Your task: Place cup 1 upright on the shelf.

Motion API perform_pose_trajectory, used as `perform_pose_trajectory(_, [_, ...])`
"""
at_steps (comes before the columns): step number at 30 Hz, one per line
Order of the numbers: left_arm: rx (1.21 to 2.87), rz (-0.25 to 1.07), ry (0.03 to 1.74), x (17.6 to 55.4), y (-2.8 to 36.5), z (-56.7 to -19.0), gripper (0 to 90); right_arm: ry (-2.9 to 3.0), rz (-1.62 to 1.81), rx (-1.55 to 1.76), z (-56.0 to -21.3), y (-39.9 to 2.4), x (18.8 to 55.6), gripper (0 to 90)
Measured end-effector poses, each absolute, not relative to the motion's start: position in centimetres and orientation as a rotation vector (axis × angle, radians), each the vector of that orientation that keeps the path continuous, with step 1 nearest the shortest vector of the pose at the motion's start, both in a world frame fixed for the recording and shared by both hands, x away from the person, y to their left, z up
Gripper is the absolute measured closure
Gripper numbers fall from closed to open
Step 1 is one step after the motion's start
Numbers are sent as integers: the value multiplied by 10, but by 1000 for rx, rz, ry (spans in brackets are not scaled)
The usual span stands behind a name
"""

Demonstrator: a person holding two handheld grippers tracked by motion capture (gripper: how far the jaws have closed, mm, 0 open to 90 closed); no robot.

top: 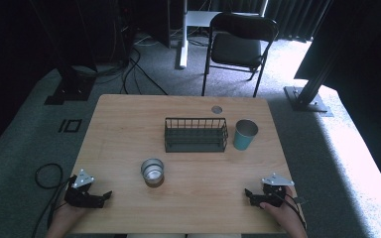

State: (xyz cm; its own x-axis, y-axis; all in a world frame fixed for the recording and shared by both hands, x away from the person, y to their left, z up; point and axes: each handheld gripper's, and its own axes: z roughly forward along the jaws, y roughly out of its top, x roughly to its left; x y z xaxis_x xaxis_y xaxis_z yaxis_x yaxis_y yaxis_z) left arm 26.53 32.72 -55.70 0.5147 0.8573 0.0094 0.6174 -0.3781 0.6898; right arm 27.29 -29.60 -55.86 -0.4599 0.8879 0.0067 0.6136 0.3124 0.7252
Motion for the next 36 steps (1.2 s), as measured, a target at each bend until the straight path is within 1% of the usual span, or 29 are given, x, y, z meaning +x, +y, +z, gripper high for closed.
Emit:
perform_pose_trajectory(16, [2125, 491, 1197, 265, 327, -557, 7, 2156, 948, 1380, -558, -296, 274, 113])
perform_pose_trajectory(36, [2125, 491, 1198, 265, 327, -557, 6, 2011, 1022, 1433, -548, -302, 302, 113])
